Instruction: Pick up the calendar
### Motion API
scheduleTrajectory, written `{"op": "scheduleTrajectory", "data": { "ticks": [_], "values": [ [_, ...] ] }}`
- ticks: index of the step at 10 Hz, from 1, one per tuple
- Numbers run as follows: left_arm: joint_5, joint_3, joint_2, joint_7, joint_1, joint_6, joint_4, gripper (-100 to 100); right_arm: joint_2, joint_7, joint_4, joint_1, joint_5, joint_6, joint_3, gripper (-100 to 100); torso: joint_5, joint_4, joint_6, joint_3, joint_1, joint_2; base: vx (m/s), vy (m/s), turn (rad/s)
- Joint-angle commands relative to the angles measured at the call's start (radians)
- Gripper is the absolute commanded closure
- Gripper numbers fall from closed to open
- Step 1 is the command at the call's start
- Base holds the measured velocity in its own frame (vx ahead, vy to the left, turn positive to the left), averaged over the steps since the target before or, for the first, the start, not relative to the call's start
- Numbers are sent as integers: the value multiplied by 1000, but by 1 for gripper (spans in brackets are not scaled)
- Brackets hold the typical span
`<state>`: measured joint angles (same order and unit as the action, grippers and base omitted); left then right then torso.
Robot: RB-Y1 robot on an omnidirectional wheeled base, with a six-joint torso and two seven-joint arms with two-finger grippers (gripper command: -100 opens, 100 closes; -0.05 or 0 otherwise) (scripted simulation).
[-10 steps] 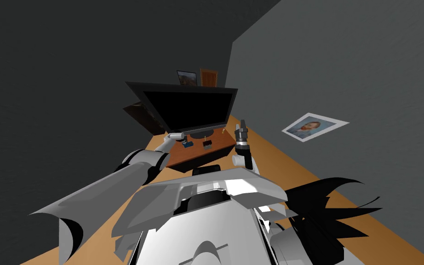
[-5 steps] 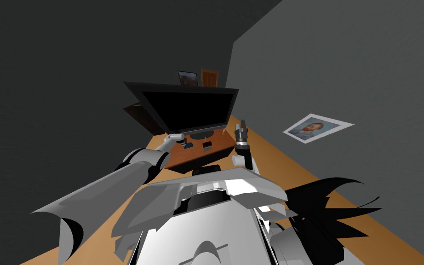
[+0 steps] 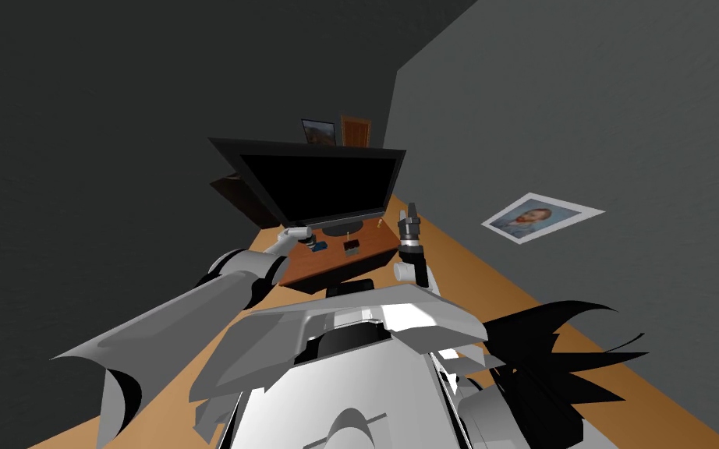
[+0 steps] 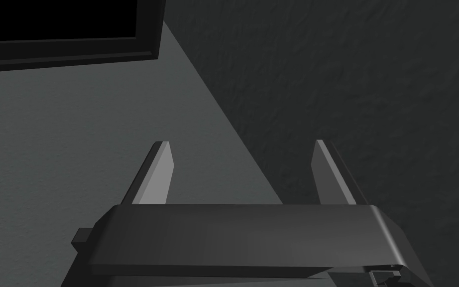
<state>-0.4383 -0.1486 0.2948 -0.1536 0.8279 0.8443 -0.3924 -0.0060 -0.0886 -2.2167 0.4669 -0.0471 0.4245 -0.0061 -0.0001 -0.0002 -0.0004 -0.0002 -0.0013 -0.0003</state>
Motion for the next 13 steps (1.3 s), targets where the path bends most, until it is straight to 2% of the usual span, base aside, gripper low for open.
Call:
{"op": "scheduleTrajectory", "data": {
  "ticks": [1, 5, 6, 7, 10, 13],
  "values": [
    [3, 27, 6, 41, -15, -4, -6, -100, 0, 0, 0, 0, 0, 0, 0, 0, 0, 0, 0, 0, 0, 0, 35, -64, 118],
    [3, 104, 17, 157, -30, -34, 31, -100, 0, 0, 0, 0, 0, 0, 0, 0, -1, 0, 0, -1, -3, -2, 36, -69, 119],
    [3, 104, 17, 161, -30, -34, 31, -100, 0, 0, 0, 0, 0, 0, 0, 0, -1, 0, 0, -1, -2, -2, 20, -28, 79],
    [2, 124, 20, 191, -34, -42, 40, -100, 0, 0, 0, 0, 0, 0, 0, 0, 0, 0, 0, -1, -1, -1, 23, -32, 91],
    [2, 124, 20, 191, -34, -42, 40, -100, 0, 0, 0, 0, 0, 0, 0, 0, 0, 0, 1, 0, 1, 0, 1, -11, 0],
    [2, 182, 29, 281, -46, -65, 68, -100, 0, 0, 0, 0, 0, 0, 0, 0, 0, 0, 0, -1, -1, -1, 26, -56, 91]
  ]
}}
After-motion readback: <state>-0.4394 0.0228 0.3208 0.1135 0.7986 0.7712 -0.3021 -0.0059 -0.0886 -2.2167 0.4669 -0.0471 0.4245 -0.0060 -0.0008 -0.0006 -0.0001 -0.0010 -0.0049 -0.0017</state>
